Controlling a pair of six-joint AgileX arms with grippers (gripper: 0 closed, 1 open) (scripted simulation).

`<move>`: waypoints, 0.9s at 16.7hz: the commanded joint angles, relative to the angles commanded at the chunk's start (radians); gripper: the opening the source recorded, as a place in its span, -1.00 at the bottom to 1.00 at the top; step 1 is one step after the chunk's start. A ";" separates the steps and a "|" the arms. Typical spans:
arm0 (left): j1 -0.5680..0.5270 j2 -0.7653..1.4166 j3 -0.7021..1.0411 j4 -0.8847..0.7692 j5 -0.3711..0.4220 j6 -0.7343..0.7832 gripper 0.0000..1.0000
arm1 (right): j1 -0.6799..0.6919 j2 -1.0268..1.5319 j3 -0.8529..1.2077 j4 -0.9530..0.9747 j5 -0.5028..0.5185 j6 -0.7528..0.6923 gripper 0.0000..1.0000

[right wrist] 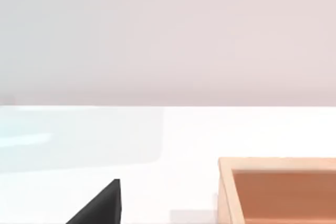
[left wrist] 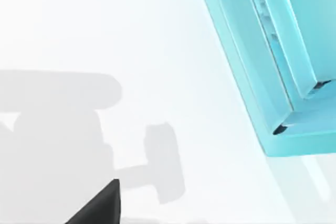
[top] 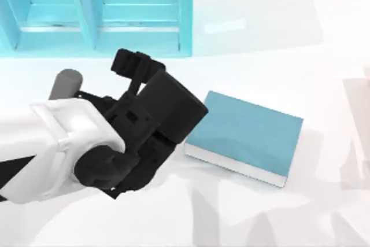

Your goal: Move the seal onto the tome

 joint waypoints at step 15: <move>0.521 -0.988 -0.512 0.399 0.650 1.324 1.00 | 0.000 0.000 0.000 0.000 0.000 0.000 1.00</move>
